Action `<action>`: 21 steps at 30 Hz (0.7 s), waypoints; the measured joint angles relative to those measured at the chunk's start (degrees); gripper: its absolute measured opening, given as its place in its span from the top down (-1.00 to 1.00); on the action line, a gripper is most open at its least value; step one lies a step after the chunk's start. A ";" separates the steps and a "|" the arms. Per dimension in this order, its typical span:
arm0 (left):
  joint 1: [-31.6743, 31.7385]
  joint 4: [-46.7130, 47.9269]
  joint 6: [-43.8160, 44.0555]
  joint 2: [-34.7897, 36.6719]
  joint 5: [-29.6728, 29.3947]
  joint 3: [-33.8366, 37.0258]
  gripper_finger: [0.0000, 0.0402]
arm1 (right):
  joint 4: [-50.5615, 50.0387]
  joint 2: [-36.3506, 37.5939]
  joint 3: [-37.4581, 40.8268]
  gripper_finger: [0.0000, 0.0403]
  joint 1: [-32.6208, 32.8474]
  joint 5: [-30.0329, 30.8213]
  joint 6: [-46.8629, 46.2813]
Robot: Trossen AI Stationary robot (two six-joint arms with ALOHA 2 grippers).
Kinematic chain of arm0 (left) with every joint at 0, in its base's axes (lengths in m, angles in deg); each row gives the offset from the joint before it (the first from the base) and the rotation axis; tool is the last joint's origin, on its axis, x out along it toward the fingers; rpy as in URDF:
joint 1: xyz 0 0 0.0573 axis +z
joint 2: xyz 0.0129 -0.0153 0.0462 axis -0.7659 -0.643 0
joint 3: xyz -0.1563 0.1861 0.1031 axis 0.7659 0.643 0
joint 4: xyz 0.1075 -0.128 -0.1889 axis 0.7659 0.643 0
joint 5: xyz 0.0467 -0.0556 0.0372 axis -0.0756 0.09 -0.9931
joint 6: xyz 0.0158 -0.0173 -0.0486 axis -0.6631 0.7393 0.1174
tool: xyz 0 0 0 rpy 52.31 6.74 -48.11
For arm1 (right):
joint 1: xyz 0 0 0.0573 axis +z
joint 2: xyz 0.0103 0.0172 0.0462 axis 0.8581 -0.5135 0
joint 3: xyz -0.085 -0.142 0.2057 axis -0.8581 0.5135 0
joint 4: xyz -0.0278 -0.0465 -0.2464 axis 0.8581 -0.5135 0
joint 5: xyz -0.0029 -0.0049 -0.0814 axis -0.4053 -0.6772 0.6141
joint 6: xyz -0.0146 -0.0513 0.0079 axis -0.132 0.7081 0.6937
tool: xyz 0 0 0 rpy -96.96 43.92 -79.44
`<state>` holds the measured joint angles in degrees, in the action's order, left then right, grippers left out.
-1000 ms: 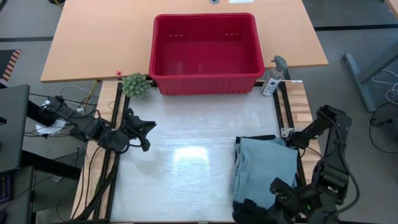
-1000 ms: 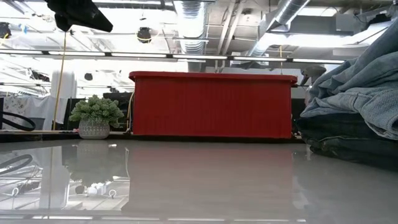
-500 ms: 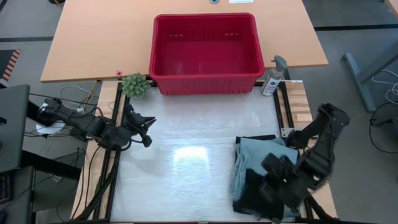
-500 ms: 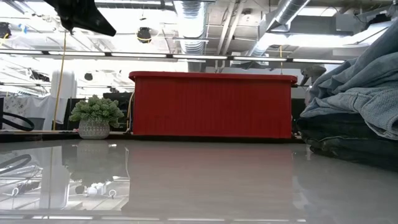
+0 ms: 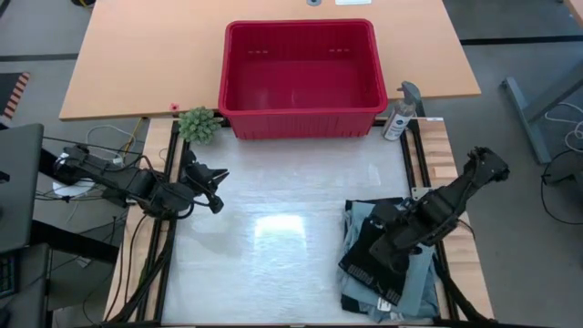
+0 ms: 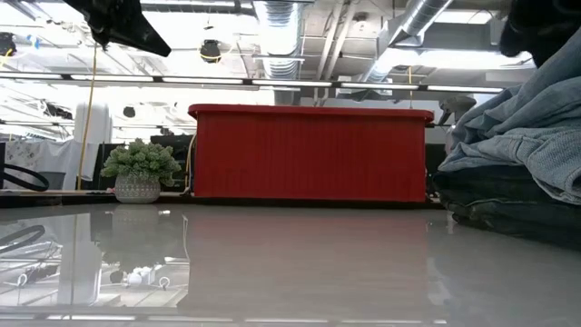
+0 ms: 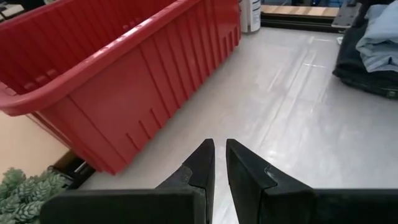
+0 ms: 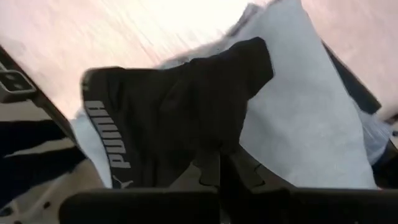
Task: Fold Laundry from Bin
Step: Stack the folded black boxer on top of the light blue denim pants
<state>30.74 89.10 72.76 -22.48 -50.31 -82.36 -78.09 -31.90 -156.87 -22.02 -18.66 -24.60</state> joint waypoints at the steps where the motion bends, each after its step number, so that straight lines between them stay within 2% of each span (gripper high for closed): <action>1: 0.00 0.00 -0.02 -0.02 0.31 0.00 0.85 | 0.02 0.00 0.57 0.88 -0.49 -0.84 0.16; 6: 0.00 -0.03 -0.29 -0.02 0.47 0.00 0.85 | -0.19 -0.09 2.69 0.86 -1.76 -1.65 0.29; 10: 0.00 -0.15 1.42 -0.02 0.07 0.00 0.85 | -0.21 -0.09 4.06 0.53 -2.03 -1.33 0.26; 12: 0.49 -1.13 2.09 -0.08 2.35 0.00 0.85 | -0.21 -0.09 4.11 0.33 -2.01 -1.25 0.84; 14: 2.03 -4.18 2.53 -0.80 7.06 0.00 0.85 | -0.20 -0.08 4.11 0.14 -2.01 -1.10 1.53; 17: 5.71 -12.50 1.07 -3.54 17.08 0.00 0.82 | -0.18 0.92 4.11 -0.08 -1.99 0.27 1.39; 21: 12.72 -29.57 -1.20 -9.50 37.76 0.00 0.80 | -0.15 3.44 2.64 -0.19 -0.95 0.41 -0.29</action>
<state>43.46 59.53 71.56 -31.97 -12.55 -82.36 -78.24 -28.46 -154.23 -22.98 -18.25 -24.89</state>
